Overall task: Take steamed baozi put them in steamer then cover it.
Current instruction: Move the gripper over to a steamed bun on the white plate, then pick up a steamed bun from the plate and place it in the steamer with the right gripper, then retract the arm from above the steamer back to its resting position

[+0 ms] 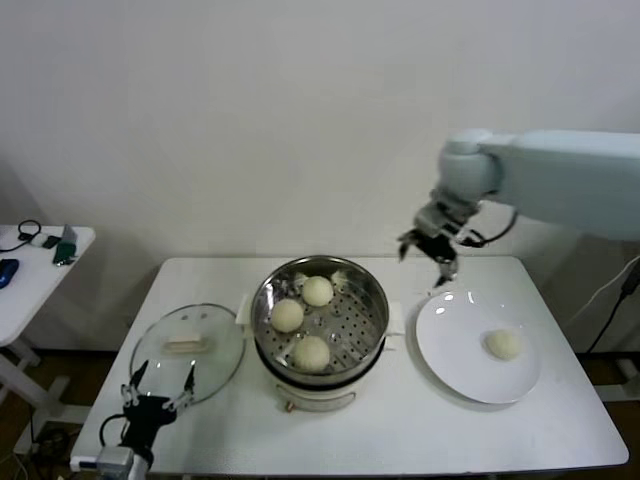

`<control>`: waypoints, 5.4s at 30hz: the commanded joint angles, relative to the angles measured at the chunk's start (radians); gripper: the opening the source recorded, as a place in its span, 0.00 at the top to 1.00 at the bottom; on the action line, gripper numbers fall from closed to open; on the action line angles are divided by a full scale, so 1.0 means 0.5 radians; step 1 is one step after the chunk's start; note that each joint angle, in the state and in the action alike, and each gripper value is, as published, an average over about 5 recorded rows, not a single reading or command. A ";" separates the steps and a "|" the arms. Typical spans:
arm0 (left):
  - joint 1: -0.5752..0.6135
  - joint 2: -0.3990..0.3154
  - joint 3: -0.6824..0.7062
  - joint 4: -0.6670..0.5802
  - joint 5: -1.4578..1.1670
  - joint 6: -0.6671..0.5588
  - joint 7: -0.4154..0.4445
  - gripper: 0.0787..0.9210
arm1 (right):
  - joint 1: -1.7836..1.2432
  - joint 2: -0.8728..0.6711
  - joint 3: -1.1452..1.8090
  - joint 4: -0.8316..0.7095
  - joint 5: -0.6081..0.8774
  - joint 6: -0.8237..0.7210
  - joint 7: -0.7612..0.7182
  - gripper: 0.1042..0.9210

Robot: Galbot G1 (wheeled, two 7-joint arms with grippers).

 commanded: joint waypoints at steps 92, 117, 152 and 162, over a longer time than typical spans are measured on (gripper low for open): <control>-0.021 -0.038 -0.013 -0.039 -0.003 0.015 -0.001 0.12 | -0.180 0.349 0.416 0.477 0.694 -0.772 0.494 0.33; -0.022 -0.039 -0.026 -0.025 0.000 0.012 0.009 0.12 | -0.514 0.413 0.337 0.336 0.319 -0.783 0.546 0.32; -0.012 -0.019 -0.011 -0.094 -0.023 0.053 0.010 0.12 | -0.384 0.077 0.865 0.230 1.225 -0.829 0.770 0.12; -0.078 0.032 0.020 -0.081 -0.079 0.166 -0.155 0.12 | -1.593 -0.382 2.219 0.396 1.294 -0.987 2.066 0.12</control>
